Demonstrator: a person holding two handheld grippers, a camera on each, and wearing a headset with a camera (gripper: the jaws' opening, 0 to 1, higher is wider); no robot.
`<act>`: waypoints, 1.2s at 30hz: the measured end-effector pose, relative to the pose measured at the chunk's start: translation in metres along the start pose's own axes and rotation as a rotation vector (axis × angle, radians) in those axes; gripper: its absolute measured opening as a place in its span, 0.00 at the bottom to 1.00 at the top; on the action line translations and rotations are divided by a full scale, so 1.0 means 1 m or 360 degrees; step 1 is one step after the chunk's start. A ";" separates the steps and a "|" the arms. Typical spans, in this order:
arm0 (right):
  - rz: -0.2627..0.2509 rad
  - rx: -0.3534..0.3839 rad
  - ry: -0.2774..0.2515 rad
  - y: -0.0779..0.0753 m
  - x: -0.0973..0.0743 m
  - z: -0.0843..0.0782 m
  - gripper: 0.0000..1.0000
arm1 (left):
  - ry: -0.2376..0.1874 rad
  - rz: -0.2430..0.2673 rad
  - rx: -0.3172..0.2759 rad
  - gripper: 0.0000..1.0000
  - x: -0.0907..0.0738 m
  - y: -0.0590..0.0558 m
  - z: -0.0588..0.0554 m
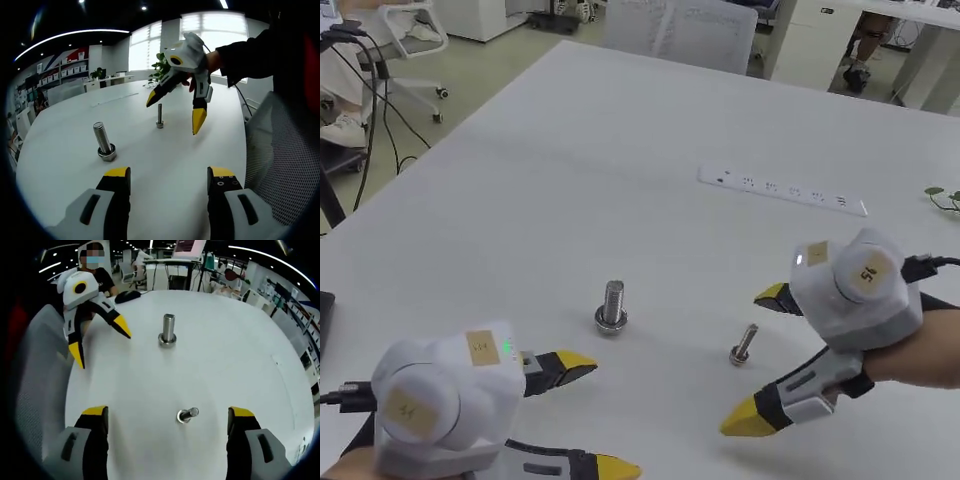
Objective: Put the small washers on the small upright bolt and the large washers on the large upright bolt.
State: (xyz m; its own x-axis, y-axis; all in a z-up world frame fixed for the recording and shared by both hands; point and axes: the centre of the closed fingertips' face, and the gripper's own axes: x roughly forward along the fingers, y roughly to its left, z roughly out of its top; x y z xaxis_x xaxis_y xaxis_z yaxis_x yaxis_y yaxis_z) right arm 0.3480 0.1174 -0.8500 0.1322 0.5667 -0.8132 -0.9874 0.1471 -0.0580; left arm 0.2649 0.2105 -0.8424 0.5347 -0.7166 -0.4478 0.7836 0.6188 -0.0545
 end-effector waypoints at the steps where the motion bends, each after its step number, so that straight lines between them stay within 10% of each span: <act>1: -0.0007 0.0028 -0.0059 0.001 -0.001 0.004 1.00 | -0.0002 0.0001 0.0001 0.61 0.000 0.000 0.000; 36: -0.0167 0.0204 -0.0360 0.069 -0.049 -0.003 1.00 | -0.0037 0.0015 0.0034 0.64 -0.021 -0.002 0.017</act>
State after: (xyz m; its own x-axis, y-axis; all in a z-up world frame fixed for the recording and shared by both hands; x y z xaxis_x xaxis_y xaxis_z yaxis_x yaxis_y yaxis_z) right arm 0.2727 0.0975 -0.8156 0.2631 0.7074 -0.6560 -0.9502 0.3077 -0.0493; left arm 0.2577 0.2193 -0.8182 0.5492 -0.7180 -0.4276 0.7848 0.6190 -0.0314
